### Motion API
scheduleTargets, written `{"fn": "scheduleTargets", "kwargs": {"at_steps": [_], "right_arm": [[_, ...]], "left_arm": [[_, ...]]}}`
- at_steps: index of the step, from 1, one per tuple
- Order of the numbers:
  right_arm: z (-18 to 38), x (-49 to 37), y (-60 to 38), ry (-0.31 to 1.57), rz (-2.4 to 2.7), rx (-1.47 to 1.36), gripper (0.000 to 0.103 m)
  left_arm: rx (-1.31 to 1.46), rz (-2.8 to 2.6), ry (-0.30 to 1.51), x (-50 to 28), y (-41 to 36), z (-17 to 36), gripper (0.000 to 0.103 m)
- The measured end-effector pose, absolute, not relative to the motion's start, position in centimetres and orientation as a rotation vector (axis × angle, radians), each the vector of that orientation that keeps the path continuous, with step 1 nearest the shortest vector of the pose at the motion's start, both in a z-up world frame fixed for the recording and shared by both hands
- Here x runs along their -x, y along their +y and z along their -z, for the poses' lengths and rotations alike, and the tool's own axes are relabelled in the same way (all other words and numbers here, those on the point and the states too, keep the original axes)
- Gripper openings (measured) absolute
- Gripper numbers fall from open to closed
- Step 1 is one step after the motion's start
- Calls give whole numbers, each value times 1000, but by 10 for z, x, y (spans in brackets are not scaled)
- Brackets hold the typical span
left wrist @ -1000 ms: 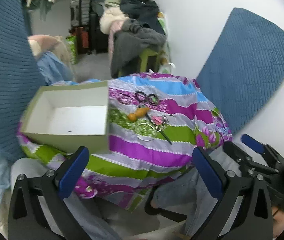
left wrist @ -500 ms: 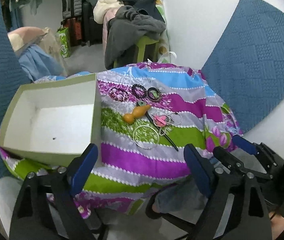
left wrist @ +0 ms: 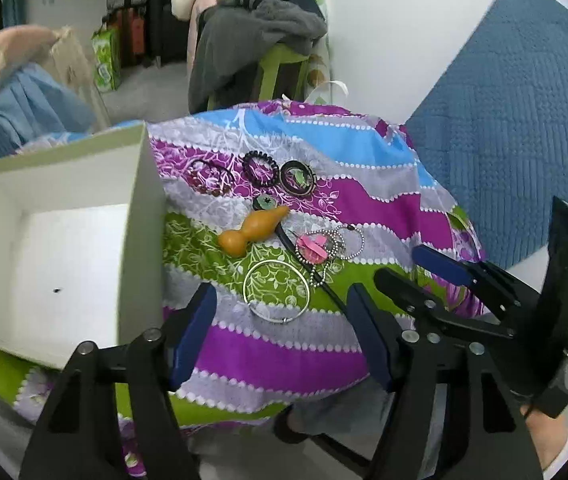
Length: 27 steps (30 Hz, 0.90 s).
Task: Organize jewelry
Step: 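Move both tools down toward the jewelry on the striped cloth, then grasp the orange gourd pendant with the left tool while the right tool grasps the pink hair clip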
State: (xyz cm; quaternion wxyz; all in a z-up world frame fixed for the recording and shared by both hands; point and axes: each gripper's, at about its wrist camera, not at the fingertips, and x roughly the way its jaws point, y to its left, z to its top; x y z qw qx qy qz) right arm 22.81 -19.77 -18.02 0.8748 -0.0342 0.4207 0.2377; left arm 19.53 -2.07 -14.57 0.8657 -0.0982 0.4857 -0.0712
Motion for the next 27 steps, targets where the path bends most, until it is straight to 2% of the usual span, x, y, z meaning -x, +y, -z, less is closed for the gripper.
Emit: {"fn": "scheduleTargets", "kwargs": {"at_steps": [1,3,5,16,21,23,24,26,27], "right_arm": [[185,-236,-195,894,-511,70,51],[195,-249,-191,921,-524,76,51],[202,-258,-187,942,-548,82,51],[246,-287,-167,1024,-621,157,51],[251,-286,-159,988,-604,237,50],[252,-287,-157,986,-604,246,44],[252,-287,-156,985,-612,243,35],[252,-288,-156,991,-616,227,25],[252,-289,-157,998,-614,216,25]], "left_arm": [[202,143,1022,-199,-21,149,67],[201,134,1053,-209,-18,160,55],[240,140,1087,-216,-15,167,49],[202,124,1081,-253,-15,167,49],[200,124,1120,-271,-19,173,49],[186,123,1128,-275,-21,176,49],[171,112,1140,-278,-23,179,49],[184,118,1164,-283,-24,185,49],[179,119,1169,-286,-25,187,49]]}}
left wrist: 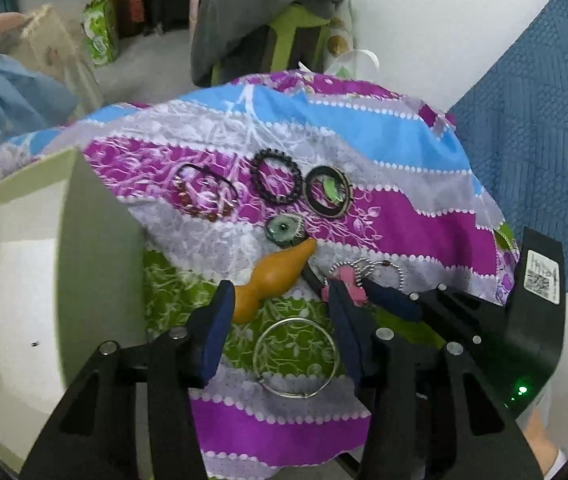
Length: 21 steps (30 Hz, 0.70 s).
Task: Organize jewelry
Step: 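Grasp the orange gourd pendant with the left tool while the right tool grasps the pink hair clip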
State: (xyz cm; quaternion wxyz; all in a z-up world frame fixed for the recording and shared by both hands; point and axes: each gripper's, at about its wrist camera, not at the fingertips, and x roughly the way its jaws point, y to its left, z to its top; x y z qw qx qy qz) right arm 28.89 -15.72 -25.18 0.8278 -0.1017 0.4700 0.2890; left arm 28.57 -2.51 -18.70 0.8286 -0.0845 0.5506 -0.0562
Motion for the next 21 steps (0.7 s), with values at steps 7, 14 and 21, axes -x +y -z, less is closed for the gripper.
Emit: {"fn": "scheduleTargets", "kwargs": {"at_steps": [7,14,21], "right_arm": [[248,-289,-169,1044,-614,135,25],[243,-290,-195,1056,-588,40,25],[241,-290,-208,1058,-578,-11,25]], "left_arm": [[115,114,1227,-296,-35,205,50],[59,138,1277,-305,-43,221,49],[-31,134,1269,-310,-54,233,33]]}}
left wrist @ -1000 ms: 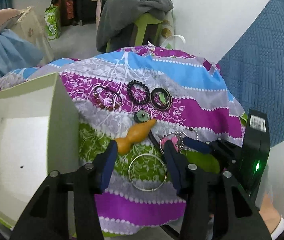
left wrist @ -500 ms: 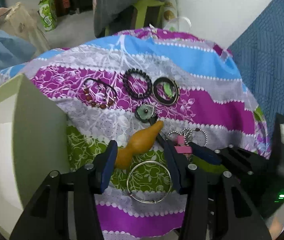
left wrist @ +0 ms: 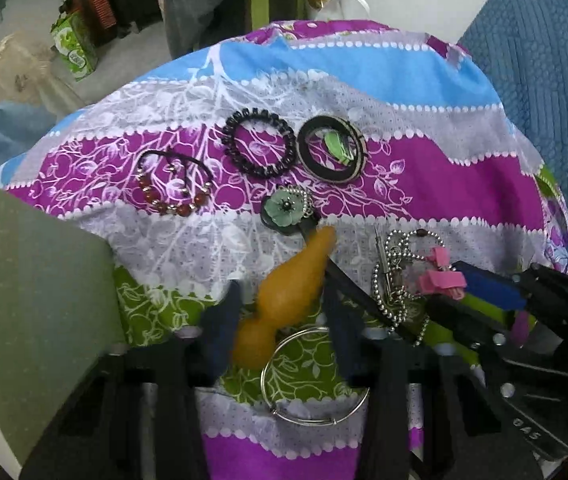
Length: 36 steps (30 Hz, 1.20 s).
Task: Organize jewelry
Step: 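Grasp the orange gourd pendant with the left tool while the right tool grasps the pink hair clip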
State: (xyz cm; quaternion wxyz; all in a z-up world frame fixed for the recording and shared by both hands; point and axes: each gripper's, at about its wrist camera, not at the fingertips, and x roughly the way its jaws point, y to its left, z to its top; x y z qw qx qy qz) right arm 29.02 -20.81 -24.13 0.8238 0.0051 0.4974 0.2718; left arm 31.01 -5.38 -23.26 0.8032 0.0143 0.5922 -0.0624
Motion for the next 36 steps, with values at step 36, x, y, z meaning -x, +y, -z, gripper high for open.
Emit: {"fn": "scheduleTargets", "kwargs": {"at_steps": [36], "right_arm": [[185,-241,-196,992,-442,-10,25]], "left_arm": [[373,106,1078,-204,-10,143,33]]}}
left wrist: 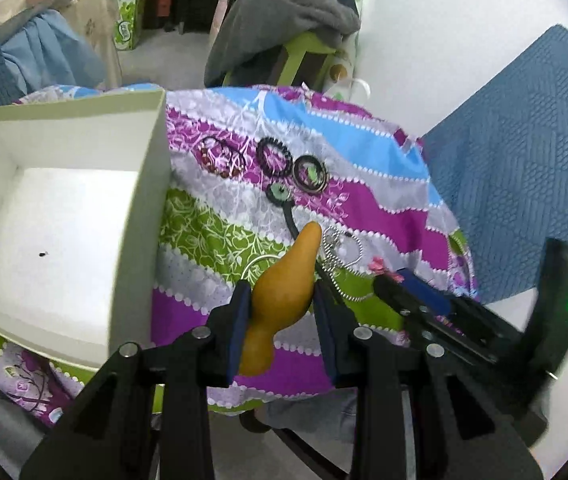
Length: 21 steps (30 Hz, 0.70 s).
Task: Organize jewelry
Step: 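Grasp the orange gourd pendant with the left tool while the right tool grasps the pink hair clip, then carry the orange pendant and pink clip with both tools over the white box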
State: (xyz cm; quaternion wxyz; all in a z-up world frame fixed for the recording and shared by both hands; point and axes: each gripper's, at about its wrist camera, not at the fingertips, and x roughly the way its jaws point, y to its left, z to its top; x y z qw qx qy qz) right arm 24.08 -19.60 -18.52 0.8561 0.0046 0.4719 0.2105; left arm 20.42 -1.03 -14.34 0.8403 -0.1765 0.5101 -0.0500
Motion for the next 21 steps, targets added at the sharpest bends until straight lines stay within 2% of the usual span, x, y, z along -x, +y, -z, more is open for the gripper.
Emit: {"fn": "scheduleTargets", "kwargs": {"at_steps": [9,12,21], "right_arm": [[227,-259,-196,1146,-457,-79,26],[227,-254,-193,1140,-498,-66,30],[231,-266,-181,1082,-488,10,30]], "left_arm": [[405,78,1075,-196,6,150,33],[413,81,1072,-194,8,152,33],[414,89,1063,-192,8,152,33]]}}
